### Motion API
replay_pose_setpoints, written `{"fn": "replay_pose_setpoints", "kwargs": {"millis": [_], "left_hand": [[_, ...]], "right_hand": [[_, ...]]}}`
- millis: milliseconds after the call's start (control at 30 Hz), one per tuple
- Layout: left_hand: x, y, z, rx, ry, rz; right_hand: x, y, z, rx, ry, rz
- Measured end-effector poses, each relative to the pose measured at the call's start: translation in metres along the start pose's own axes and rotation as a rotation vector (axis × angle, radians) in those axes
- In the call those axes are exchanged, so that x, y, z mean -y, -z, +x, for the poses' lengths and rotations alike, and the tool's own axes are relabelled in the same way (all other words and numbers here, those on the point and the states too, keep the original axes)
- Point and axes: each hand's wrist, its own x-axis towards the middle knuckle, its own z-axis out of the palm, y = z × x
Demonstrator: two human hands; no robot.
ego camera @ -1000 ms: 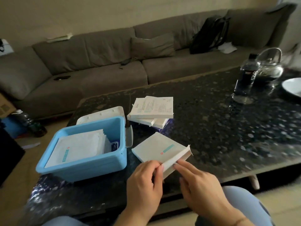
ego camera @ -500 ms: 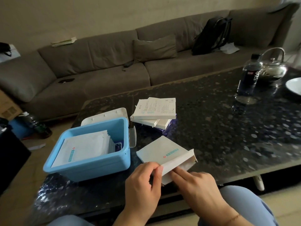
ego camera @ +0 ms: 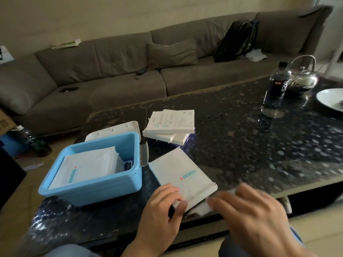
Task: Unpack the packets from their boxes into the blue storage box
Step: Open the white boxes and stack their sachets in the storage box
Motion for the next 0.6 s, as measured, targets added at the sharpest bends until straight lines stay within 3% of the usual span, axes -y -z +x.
{"fn": "replay_pose_setpoints", "kwargs": {"millis": [100, 200, 267, 300, 367, 467, 533, 600], "left_hand": [[-0.040, 0.022, 0.010, 0.081, 0.036, -0.346], [-0.083, 0.044, 0.027, 0.308, 0.318, -0.769], [-0.092, 0.047, 0.034, 0.265, 0.501, -0.939], [-0.093, 0.048, 0.036, 0.186, 0.618, -1.051], [-0.091, 0.054, 0.040, 0.022, 0.859, -1.264], [-0.084, 0.070, 0.045, -0.107, 0.999, -1.518], [-0.076, 0.081, 0.046, -0.154, 1.028, -1.640], [-0.070, 0.088, 0.047, -0.191, 1.017, -1.743]], "right_hand": [[-0.020, 0.024, 0.050, 0.205, -0.036, 0.028], [-0.029, 0.035, 0.105, 0.447, -0.071, 0.189], [-0.031, 0.030, 0.131, 0.528, -0.099, 0.290], [-0.032, 0.026, 0.138, 0.503, -0.111, 0.319], [-0.030, 0.014, 0.138, 0.275, -0.203, 0.305], [-0.017, 0.003, 0.115, -0.122, -0.637, 0.564], [-0.002, -0.005, 0.100, -0.134, -0.890, 0.884], [0.015, -0.017, 0.089, 0.027, -1.088, 1.197]]}}
